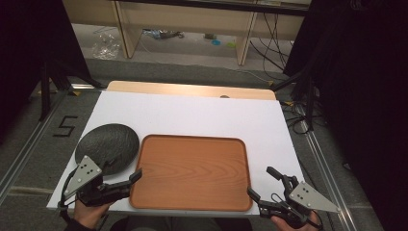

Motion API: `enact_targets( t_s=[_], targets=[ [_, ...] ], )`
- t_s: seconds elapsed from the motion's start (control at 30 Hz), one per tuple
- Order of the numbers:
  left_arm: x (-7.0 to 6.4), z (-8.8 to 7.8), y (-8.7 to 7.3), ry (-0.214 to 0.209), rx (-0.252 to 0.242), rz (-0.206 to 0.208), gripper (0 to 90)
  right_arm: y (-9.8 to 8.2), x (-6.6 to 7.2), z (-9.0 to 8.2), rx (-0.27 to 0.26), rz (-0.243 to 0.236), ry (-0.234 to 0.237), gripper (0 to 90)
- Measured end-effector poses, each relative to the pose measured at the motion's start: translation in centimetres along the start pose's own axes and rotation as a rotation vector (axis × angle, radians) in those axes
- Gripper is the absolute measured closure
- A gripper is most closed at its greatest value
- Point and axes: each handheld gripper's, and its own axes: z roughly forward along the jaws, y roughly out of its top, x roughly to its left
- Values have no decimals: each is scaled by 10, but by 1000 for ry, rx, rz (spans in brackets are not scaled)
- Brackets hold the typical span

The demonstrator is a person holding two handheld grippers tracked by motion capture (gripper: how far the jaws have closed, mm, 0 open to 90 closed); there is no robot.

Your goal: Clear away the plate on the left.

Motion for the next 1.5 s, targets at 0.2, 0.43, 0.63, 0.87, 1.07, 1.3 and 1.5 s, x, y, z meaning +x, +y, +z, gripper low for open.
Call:
enact_targets(
  t_s=[0.2, 0.43, 0.63, 0.87, 1.07, 1.3, 1.5],
  targets=[
    [5, -1, 0, 6, -6, -40, 178, 0, 0, 0, 4, 0, 4, 156],
    [18, 0, -1, 47, 23, -79, 179, 0, 0, 0, -7, -1, 7, 156],
    [41, -1, -4, 62, 21, -222, 182, 0, 0, 0, -5, 0, 5, 155],
    [68, -6, -9, 83, 16, -407, 213, 0, 0, 1, -9, 2, 2, 155],
    [103, -16, -24, 163, 52, -646, 233, 1, 0, -1, 0, 0, 8, 155],
    [125, -28, -39, 270, 71, -857, 256, 1, -1, 0, -15, 1, 15, 156],
    [132, -31, -49, 294, 100, -943, 274, 1, 0, 0, -6, 2, 10, 156]
  ],
)
